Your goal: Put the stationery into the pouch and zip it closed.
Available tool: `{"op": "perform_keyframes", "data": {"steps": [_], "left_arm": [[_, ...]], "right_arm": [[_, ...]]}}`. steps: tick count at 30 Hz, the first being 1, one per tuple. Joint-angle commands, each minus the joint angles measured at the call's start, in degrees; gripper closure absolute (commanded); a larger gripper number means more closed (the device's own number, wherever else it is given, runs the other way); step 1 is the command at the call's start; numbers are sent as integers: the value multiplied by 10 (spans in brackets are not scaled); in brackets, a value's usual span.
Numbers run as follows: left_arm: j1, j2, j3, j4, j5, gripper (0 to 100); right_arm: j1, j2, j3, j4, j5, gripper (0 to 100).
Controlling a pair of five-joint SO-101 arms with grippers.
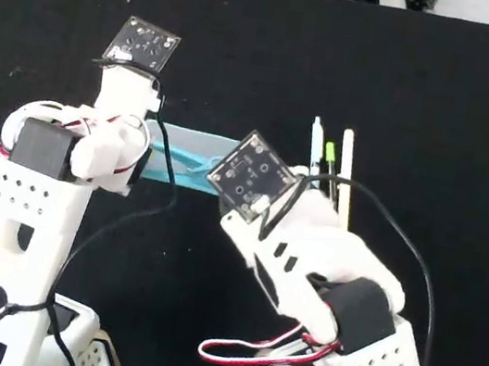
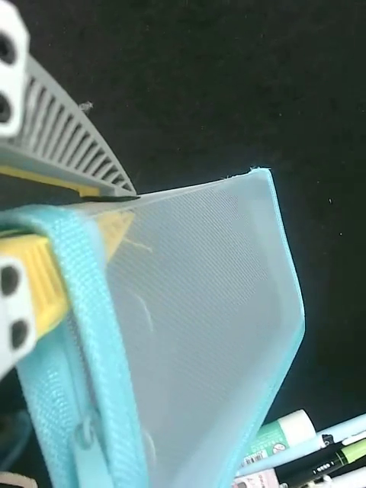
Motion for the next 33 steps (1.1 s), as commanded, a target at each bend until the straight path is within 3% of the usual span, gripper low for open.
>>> {"op": "perform_keyframes", "data": {"steps": [1,5,13,33], "left_arm": [[2,-13,7,-43,28,969],[1,-13,28,-85,66,970],[1,-13,43,-100,72,970],[-41,-14,45,-96,74,970]], "right_arm": [[59,-1,-20,5,1,988],[103,-1,-15,13,2,988],[199,-1,-2,20,-2,988],[203,-22,-6,21,-3,988]]}}
